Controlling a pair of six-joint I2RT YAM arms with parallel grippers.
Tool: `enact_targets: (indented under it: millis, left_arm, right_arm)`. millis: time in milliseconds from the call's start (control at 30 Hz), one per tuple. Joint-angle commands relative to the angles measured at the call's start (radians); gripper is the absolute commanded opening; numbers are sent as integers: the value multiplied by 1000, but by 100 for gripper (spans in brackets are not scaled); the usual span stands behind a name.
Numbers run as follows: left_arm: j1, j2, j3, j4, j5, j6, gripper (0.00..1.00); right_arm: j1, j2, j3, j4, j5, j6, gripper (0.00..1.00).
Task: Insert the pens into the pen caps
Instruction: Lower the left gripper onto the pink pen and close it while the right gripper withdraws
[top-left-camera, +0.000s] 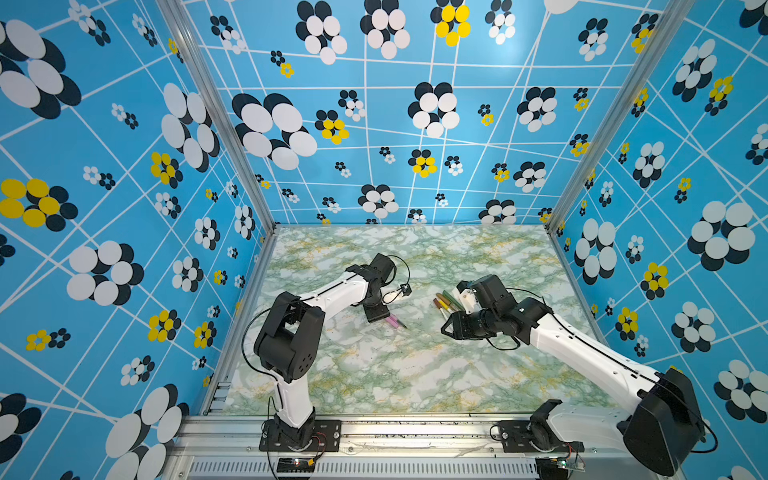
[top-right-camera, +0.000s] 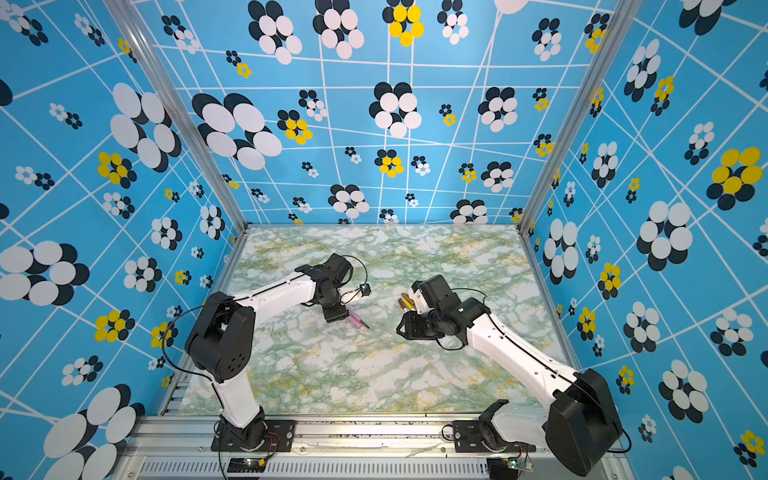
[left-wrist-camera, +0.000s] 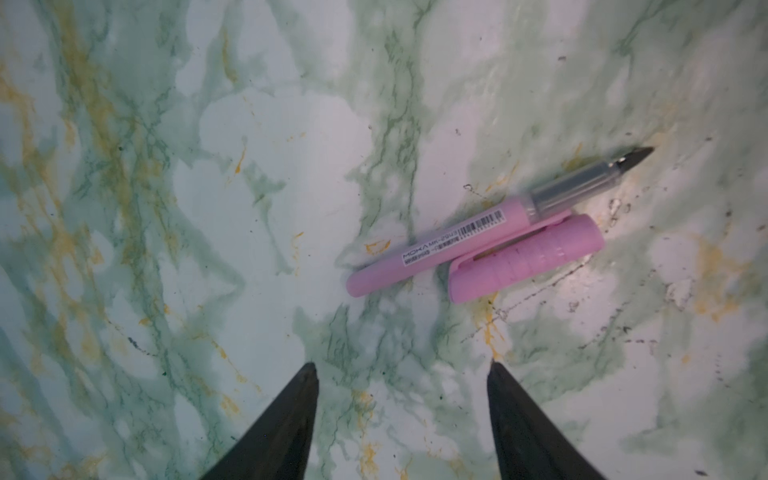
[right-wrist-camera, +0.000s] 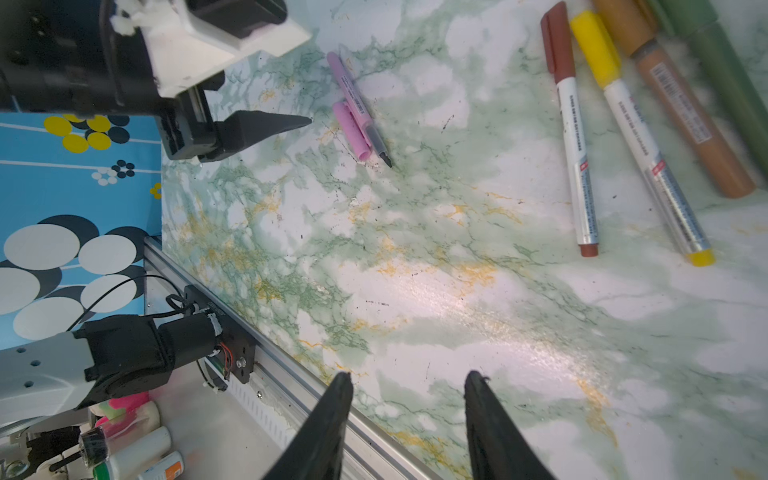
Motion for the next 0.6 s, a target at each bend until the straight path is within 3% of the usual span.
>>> enact_targets:
  millis: [0, 567]
  left_arm:
    - [-10, 26, 21, 10, -59, 19, 65]
    - [-57, 133, 81, 43, -101, 38, 55]
  right_arm:
    - [-6, -6, -12, 16, -21, 11, 47]
    - [-8, 9, -20, 16, -16, 9, 47]
